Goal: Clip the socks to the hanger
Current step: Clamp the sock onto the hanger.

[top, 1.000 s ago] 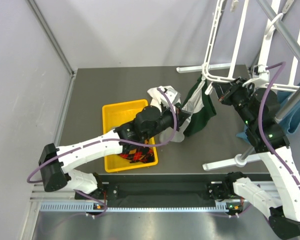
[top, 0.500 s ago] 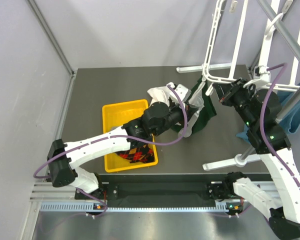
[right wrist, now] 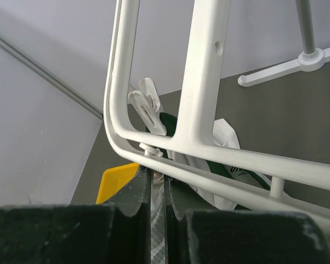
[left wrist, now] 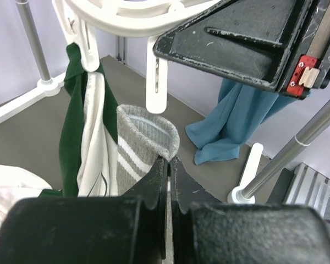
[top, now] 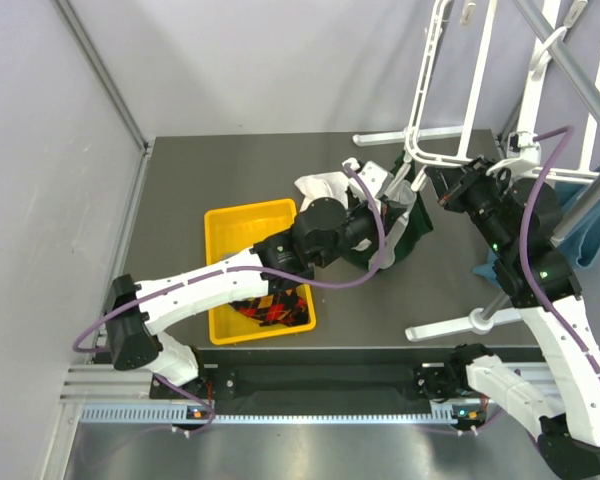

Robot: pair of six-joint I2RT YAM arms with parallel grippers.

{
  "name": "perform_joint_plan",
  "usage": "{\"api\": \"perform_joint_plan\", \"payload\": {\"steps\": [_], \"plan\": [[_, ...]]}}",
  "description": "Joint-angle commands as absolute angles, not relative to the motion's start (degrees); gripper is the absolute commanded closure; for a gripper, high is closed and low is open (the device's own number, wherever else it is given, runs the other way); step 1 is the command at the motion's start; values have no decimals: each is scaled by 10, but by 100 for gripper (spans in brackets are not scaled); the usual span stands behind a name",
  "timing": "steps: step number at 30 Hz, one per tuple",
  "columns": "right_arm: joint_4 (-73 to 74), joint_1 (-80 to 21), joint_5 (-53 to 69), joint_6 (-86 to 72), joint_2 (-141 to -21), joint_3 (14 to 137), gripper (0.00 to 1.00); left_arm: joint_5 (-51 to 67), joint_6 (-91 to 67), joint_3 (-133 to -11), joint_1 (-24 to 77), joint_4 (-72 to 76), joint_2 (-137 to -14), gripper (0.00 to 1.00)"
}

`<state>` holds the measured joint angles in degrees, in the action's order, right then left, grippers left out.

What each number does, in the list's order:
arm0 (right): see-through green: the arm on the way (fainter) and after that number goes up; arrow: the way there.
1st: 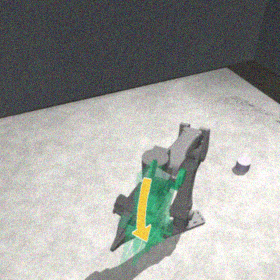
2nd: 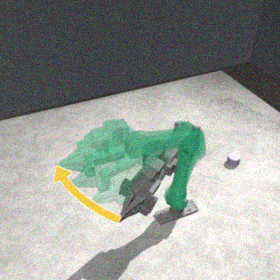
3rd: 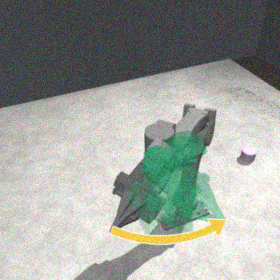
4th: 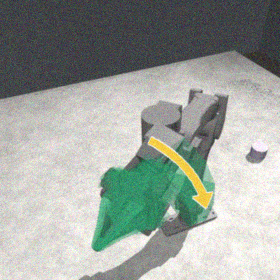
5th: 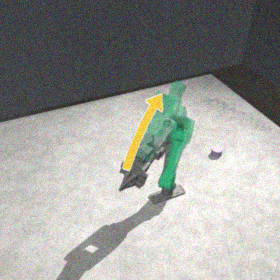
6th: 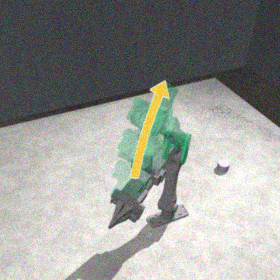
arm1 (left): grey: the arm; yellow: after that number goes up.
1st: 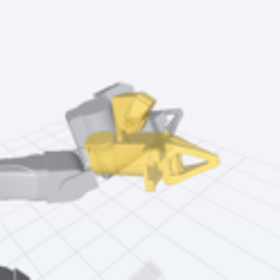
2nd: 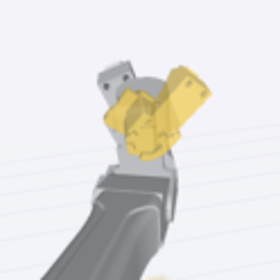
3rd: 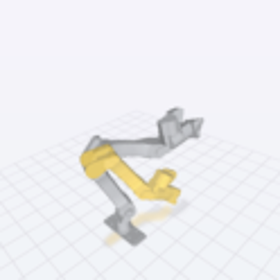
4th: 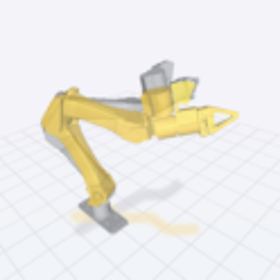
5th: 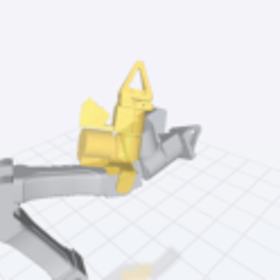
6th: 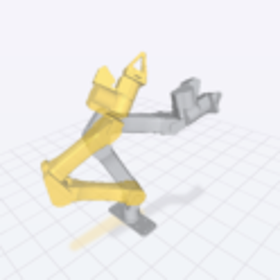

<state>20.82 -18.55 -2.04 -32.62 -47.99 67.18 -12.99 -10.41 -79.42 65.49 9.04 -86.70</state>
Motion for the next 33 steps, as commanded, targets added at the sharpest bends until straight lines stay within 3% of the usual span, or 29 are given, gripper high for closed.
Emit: {"api": "perform_joint_plan", "payload": {"steps": [1,33], "plan": [[252,-179,-4,-328,-480,674,100,-135,-87,-825,659,118,-875,100],[248,-179,17,-334,-476,667,100,-161,-59,-863,672,137,-894,100]]}}
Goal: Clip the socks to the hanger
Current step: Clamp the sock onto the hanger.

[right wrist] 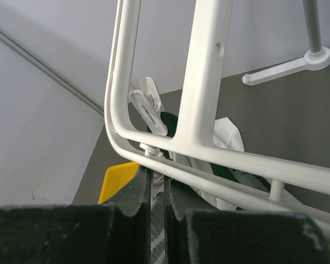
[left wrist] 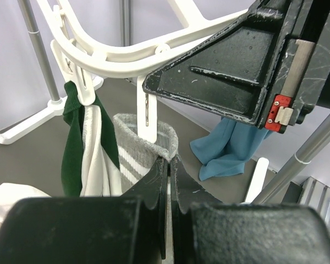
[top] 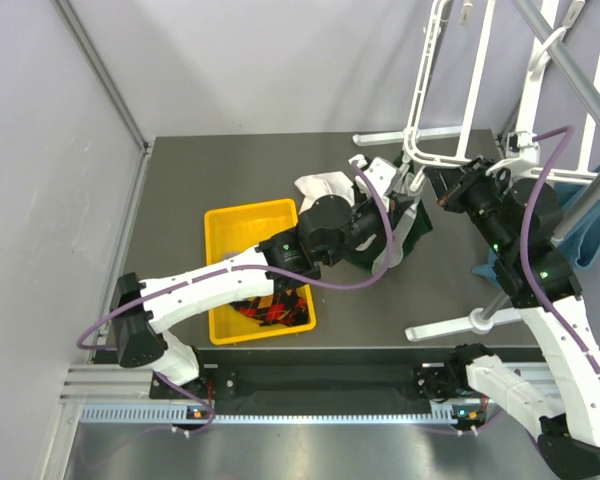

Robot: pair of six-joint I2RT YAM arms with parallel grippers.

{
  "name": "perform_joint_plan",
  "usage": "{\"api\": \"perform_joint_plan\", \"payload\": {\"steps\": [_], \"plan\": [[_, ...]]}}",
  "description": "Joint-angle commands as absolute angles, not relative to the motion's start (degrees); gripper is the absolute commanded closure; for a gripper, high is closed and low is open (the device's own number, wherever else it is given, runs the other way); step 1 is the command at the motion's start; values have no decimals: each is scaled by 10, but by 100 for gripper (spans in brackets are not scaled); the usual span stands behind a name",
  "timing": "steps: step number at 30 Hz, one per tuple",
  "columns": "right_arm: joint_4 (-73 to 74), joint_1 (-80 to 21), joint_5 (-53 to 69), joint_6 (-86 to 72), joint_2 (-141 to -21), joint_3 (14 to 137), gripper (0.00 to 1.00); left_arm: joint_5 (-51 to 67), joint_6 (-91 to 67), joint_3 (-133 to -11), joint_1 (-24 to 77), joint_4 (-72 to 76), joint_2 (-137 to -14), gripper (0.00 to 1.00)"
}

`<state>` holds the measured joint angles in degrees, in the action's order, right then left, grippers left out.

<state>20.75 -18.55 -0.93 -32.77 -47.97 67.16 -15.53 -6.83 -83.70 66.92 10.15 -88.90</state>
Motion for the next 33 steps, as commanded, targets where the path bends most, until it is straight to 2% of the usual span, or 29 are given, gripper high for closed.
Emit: {"api": "perform_joint_plan", "payload": {"steps": [1,3,8,9,10,12,13,21,24,28,33], "plan": [[247,-178,16,-335,-475,666,100,-162,-61,-866,672,137,-894,100],[247,-178,16,-337,-475,665,98,-161,-62,-867,673,137,-896,100],[255,-178,18,-336,-473,675,81,-169,-66,-867,672,132,-896,100],[258,-178,18,-335,-474,679,75,-172,-67,-867,673,131,-895,100],[267,-179,18,-331,-475,687,62,-178,-70,-867,672,130,-895,100],[275,-179,17,-328,-475,695,52,-185,-76,-866,672,128,-893,100],[282,-178,17,-325,-475,703,44,-187,-79,-866,672,128,-891,100],[354,-179,28,-280,-463,751,6,-265,-81,-865,672,129,-883,100],[396,-179,44,-259,-453,786,0,-291,-62,-870,672,135,-886,100],[442,-178,85,-241,-440,829,0,-365,-16,-893,668,148,-918,100],[461,-182,158,-217,-453,900,0,-370,12,-961,636,134,-964,100]]}}
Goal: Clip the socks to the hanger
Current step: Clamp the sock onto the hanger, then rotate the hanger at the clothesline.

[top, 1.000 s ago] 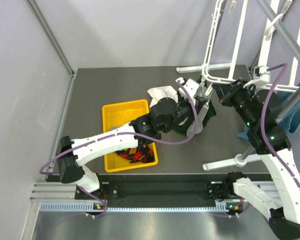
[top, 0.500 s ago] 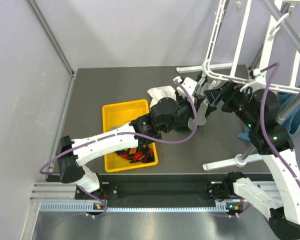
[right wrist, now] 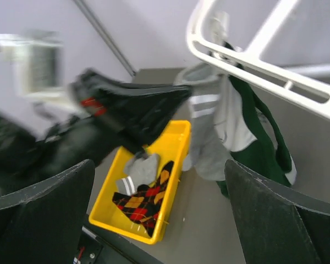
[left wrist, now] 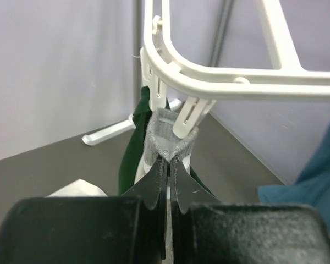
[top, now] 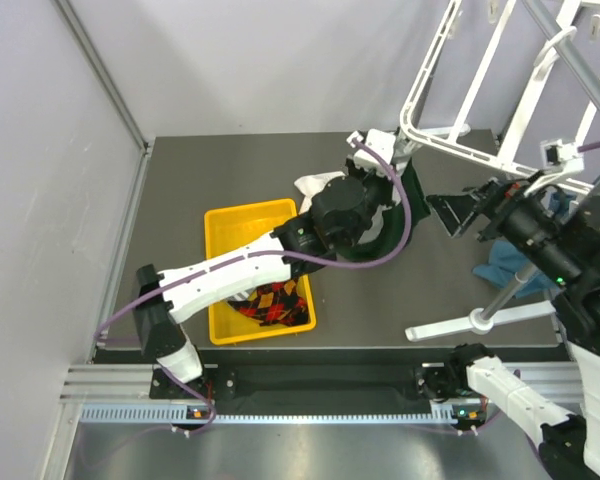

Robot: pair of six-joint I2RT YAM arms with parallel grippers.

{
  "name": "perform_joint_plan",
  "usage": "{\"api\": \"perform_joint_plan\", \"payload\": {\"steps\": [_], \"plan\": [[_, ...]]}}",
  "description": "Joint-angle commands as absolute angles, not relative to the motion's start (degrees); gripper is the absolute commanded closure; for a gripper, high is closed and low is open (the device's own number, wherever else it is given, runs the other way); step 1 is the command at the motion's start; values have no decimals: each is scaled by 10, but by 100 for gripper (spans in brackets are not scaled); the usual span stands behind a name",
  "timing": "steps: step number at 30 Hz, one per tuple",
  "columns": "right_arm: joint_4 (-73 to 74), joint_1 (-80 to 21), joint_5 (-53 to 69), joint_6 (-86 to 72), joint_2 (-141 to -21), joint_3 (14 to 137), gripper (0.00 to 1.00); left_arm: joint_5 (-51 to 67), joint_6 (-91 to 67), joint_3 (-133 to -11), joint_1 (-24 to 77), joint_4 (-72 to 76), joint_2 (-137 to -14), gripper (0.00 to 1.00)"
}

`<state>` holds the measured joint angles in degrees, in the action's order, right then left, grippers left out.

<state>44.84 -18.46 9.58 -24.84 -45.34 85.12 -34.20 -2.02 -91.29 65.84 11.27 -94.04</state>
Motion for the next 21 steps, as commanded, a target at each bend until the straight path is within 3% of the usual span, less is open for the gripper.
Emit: {"api": "perform_joint_plan", "payload": {"steps": [1,8,11,12,17,18,21], "plan": [[461,-187,169,-220,-457,922,0,-362,2,-977,617,122,-982,100],[441,-194,192,-240,-485,969,0,-288,-69,-1082,524,44,-1048,98],[442,-194,189,-240,-489,984,0,-257,-73,-1104,496,32,-1049,87],[442,-193,187,-237,-489,987,0,-238,-73,-1108,490,21,-1048,78],[461,-193,142,-215,-485,985,0,-174,-92,-1111,461,3,-1024,55],[468,-193,132,-210,-485,983,0,-168,-95,-1112,461,3,-1015,46],[482,-193,108,-199,-490,983,0,-117,-100,-1110,461,-39,-994,37]]}}
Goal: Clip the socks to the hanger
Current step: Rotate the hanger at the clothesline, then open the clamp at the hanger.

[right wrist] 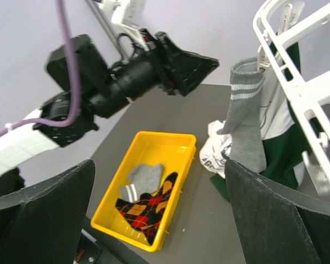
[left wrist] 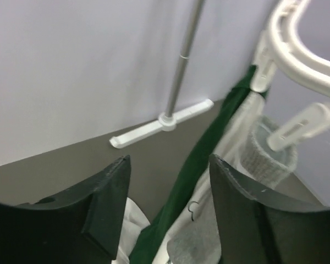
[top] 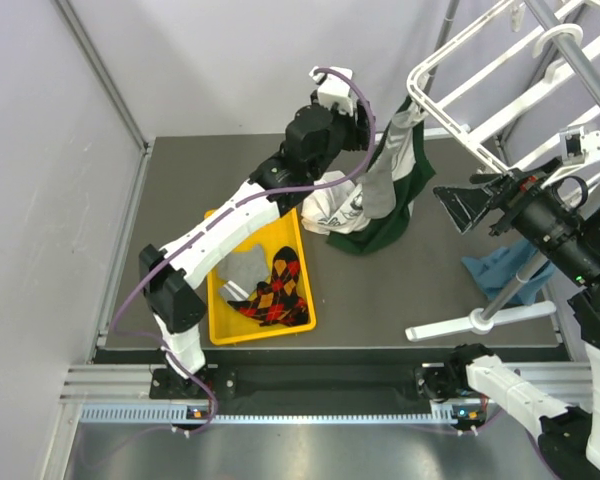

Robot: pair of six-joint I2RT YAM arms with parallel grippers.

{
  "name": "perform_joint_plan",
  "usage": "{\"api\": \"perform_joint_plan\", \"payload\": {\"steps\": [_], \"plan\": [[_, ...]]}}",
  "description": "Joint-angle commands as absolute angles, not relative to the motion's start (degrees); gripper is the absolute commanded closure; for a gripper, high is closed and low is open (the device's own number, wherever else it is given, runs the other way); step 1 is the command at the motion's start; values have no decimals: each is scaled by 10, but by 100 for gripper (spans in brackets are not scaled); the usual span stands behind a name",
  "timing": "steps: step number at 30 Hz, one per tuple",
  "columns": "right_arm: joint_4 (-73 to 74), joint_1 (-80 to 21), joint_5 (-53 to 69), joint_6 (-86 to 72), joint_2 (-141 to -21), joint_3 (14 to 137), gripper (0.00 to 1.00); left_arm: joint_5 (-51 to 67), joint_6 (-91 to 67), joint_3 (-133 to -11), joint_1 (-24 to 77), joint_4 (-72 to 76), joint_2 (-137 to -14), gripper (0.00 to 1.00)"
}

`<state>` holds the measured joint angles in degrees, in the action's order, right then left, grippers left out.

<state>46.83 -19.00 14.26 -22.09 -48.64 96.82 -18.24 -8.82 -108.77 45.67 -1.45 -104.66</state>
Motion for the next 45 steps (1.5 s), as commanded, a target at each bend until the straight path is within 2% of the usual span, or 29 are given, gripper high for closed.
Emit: {"api": "perform_joint_plan", "payload": {"steps": [1,6,10,14,20,25,29,37,41,45], "plan": [[485,-194,98,-199,-490,984,0,-86,-104,-1111,461,-52,-988,35],[492,-193,86,-201,-498,1000,0,72,-140,-1043,461,-19,-919,34],[511,-193,69,-206,-518,1027,1,162,-168,-919,484,129,-871,35],[527,-193,52,-211,-526,1049,2,113,-116,-867,542,207,-874,34],[529,-193,41,-215,-521,1069,2,57,-44,-863,616,316,-942,30],[539,-194,40,-215,-514,1075,2,-15,18,-897,646,369,-1026,22],[542,-193,40,-214,-506,1071,3,-38,33,-932,654,391,-1069,20],[539,-193,40,-213,-491,1045,3,-36,36,-1004,654,390,-1128,21],[535,-193,40,-211,-488,1033,3,-38,52,-1036,655,388,-1153,25],[533,-194,40,-209,-484,1027,2,-34,62,-1071,654,375,-1173,33]]}}
